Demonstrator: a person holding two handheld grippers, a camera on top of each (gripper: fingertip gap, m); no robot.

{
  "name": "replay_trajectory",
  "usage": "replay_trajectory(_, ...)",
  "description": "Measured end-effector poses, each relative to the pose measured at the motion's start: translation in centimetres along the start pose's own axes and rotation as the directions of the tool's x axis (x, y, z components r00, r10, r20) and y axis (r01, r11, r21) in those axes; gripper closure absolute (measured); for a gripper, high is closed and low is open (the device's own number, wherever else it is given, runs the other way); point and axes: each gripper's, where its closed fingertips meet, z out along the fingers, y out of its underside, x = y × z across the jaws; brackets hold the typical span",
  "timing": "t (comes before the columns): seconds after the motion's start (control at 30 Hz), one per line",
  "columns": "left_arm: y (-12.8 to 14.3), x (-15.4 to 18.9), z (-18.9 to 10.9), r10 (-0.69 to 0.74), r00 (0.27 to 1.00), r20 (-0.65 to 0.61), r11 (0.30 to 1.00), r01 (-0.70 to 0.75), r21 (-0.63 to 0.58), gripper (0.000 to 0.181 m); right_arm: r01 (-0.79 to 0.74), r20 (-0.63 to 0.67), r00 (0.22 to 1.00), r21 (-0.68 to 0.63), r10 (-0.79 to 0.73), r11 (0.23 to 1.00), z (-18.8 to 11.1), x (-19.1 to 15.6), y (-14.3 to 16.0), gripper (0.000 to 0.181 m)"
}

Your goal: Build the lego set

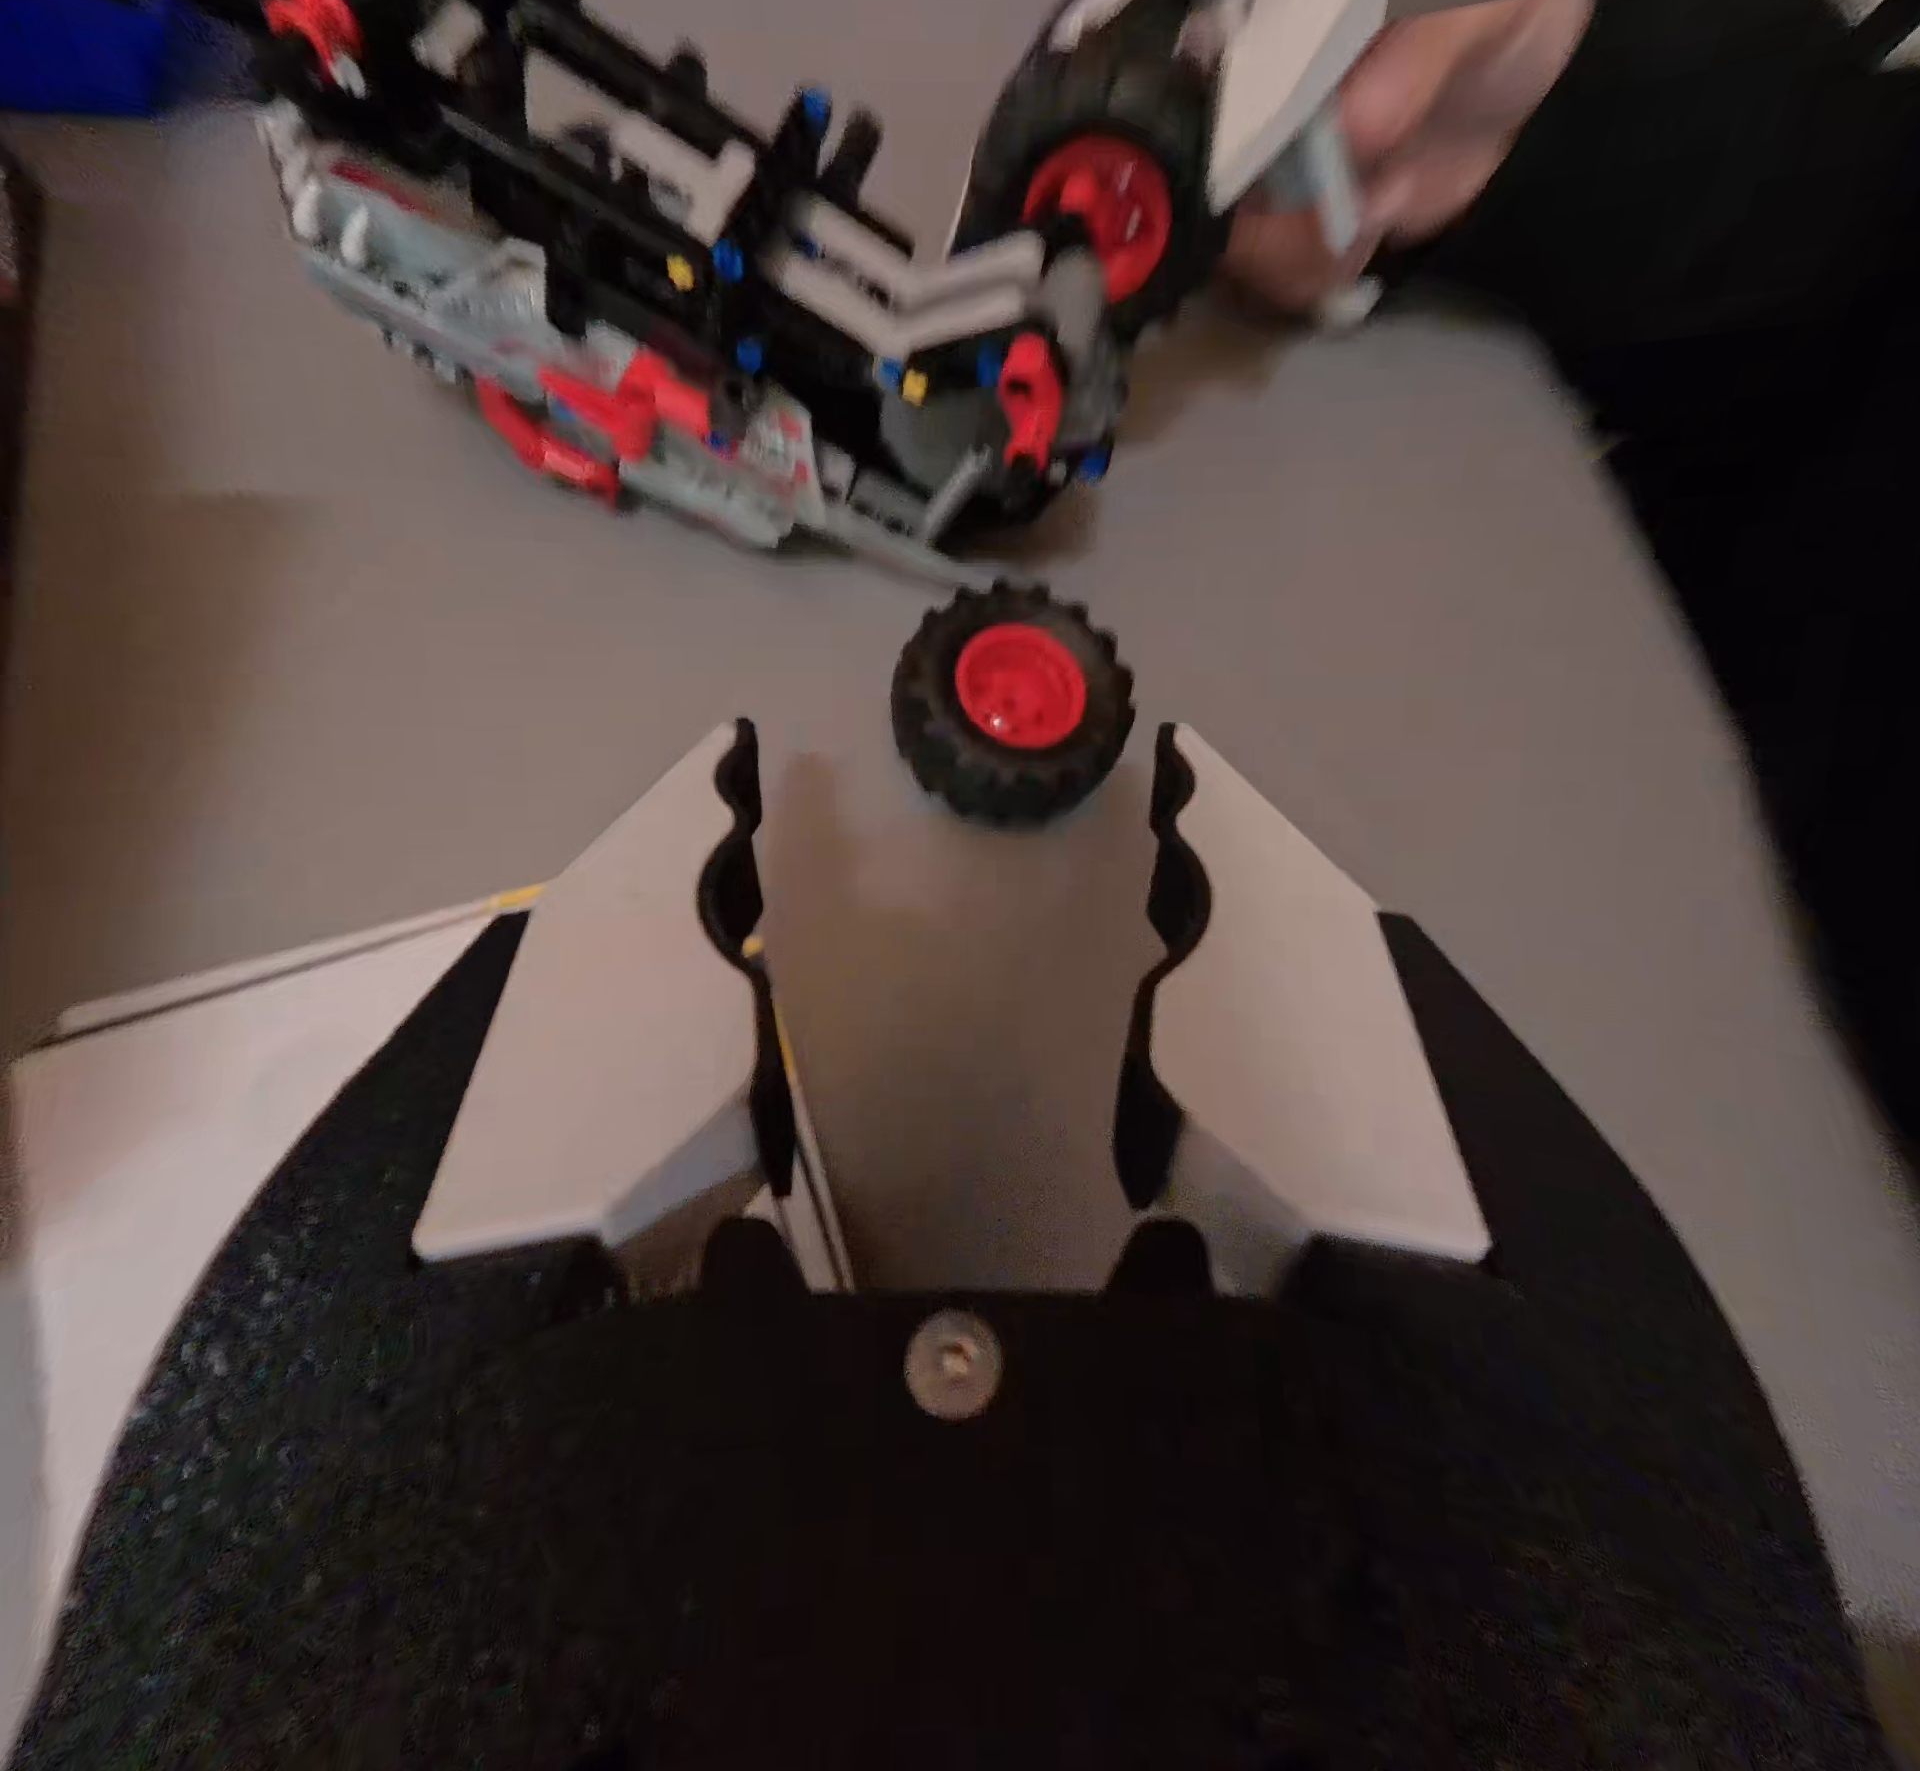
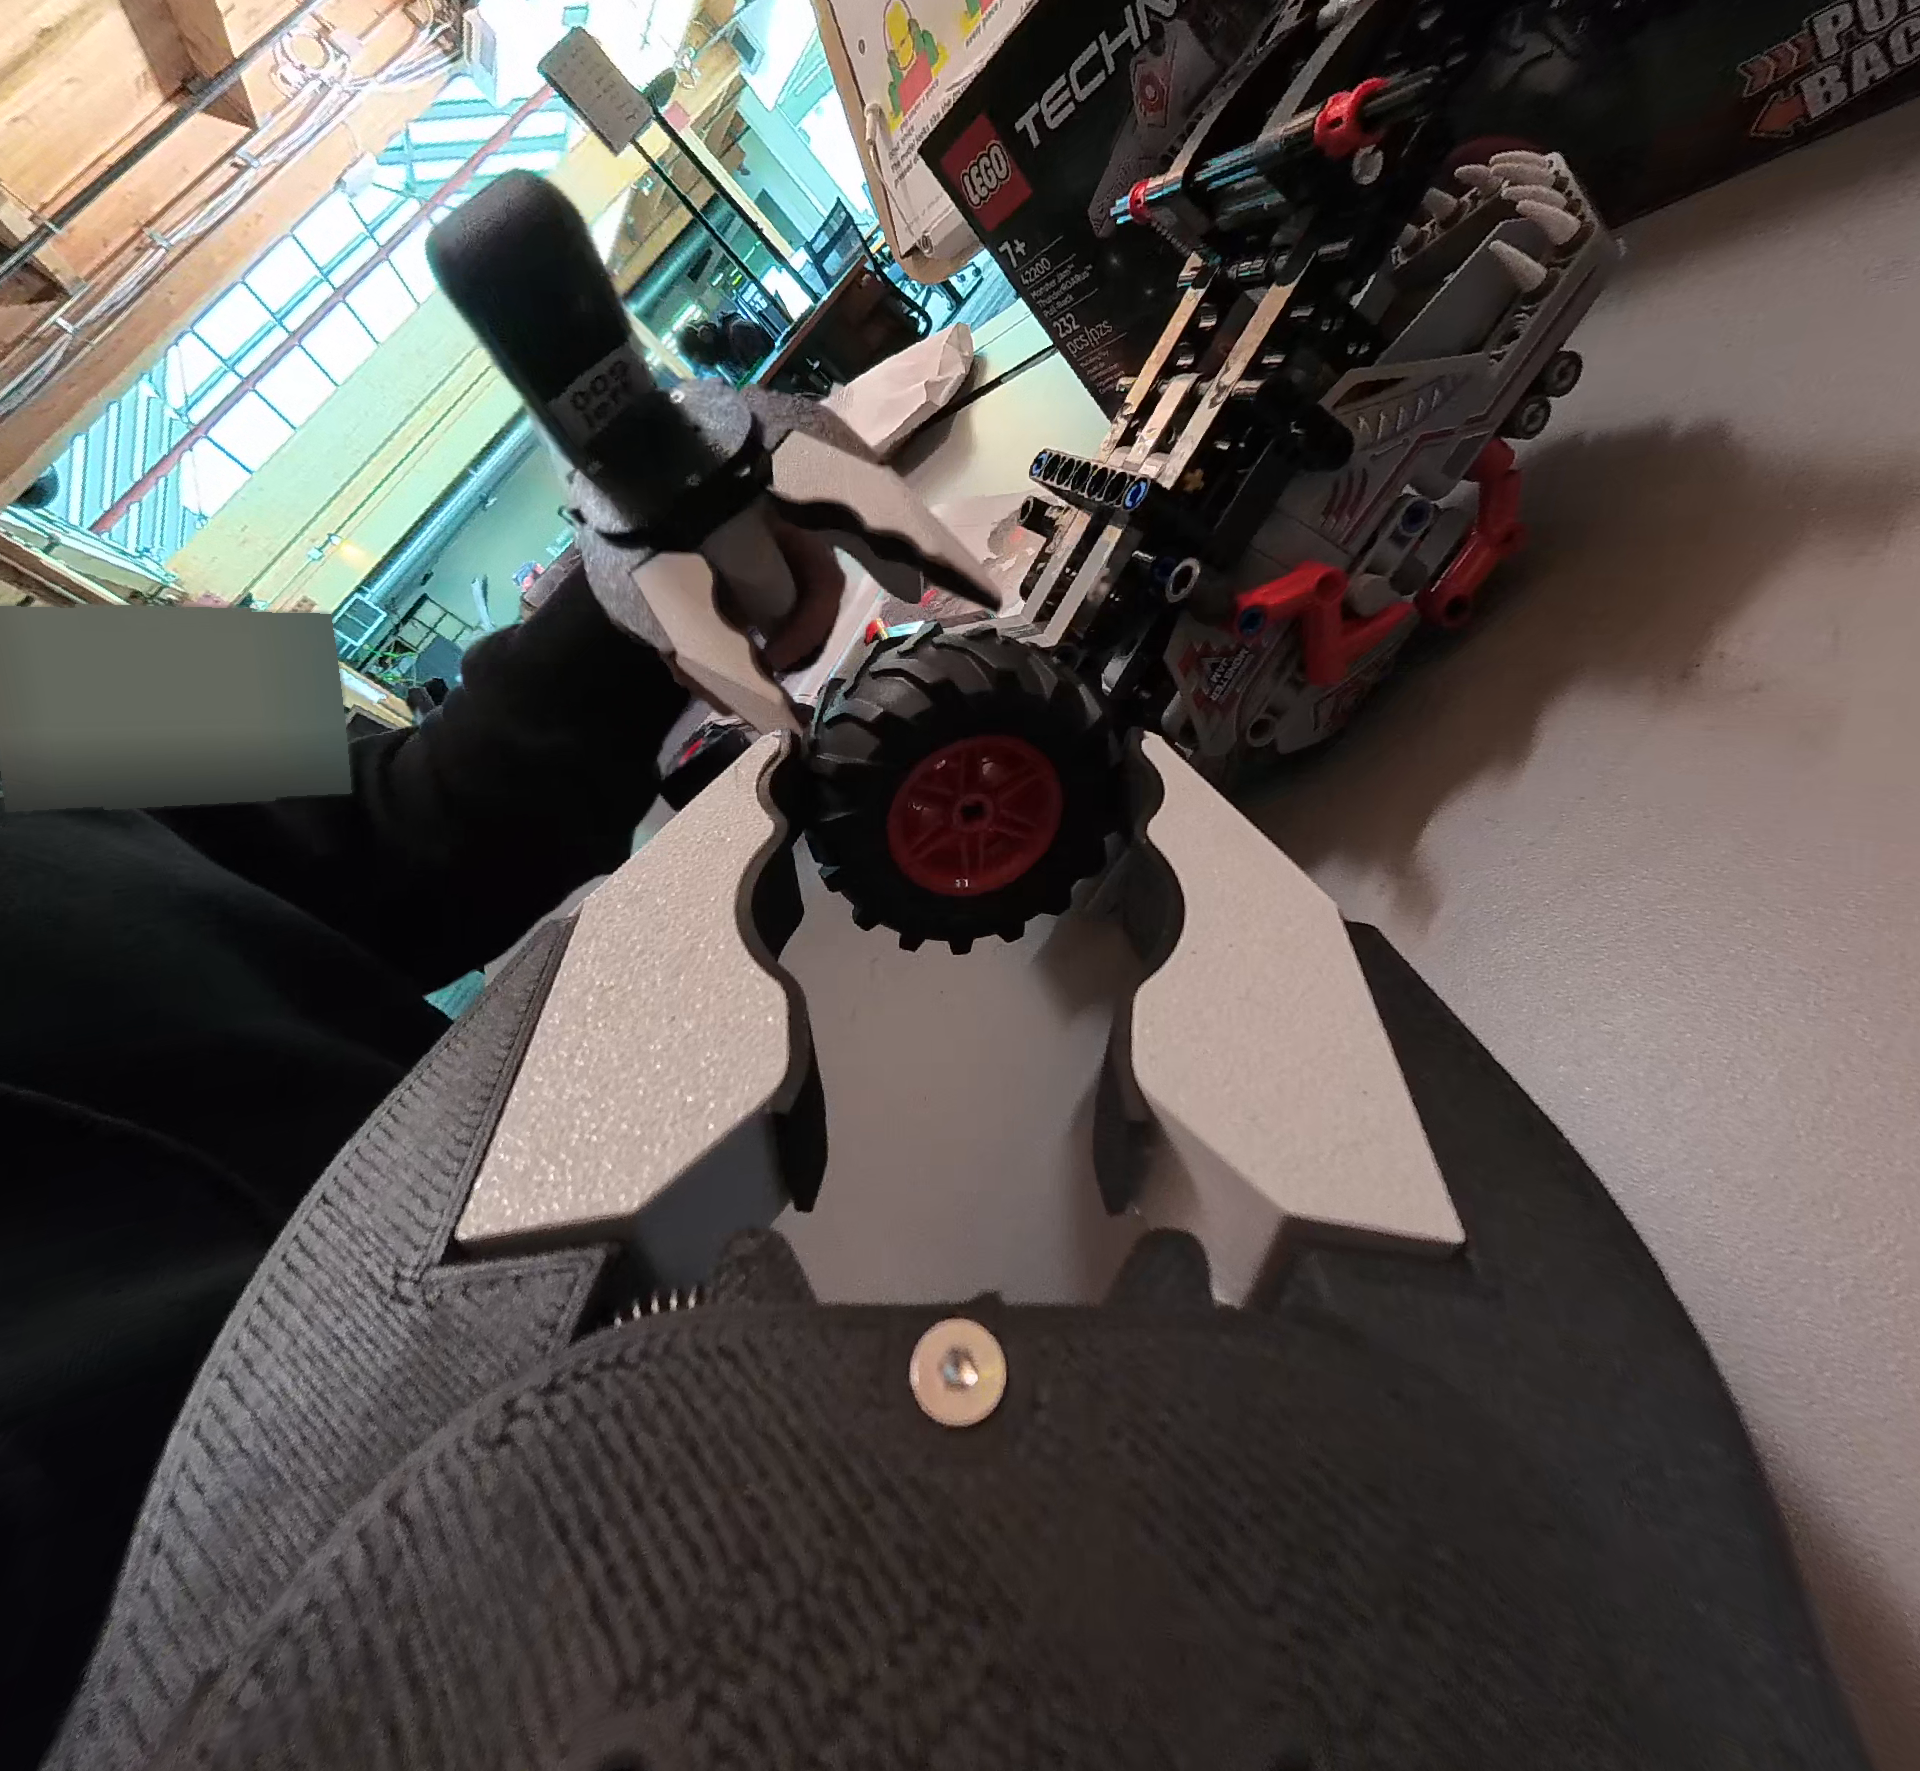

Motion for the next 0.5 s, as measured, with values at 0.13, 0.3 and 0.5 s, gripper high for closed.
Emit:
replay_trajectory(0.13, 1.8, 0.9, 1.9, 0.097, 0.994, 0.048, 0.984, -0.089, -0.157, 0.114, 0.000, 0.000, 1.000, -0.001, 0.000, 1.000, 0.0, 0.0, 0.0, 0.121)
replay_trajectory(0.3, 2.1, 1.1, 4.2, 0.082, 0.992, 0.092, 0.987, -0.067, -0.149, 0.123, 0.002, -0.001, 1.000, 0.000, -0.002, 1.000, 0.0, 0.0, 0.0, 0.121)
replay_trajectory(0.5, 2.8, -0.4, -0.7, 0.282, 0.939, 0.197, 0.897, -0.186, -0.401, 0.126, 0.002, -0.002, 1.000, 0.001, -0.002, 1.000, 0.0, 0.1, 0.0, 0.121)
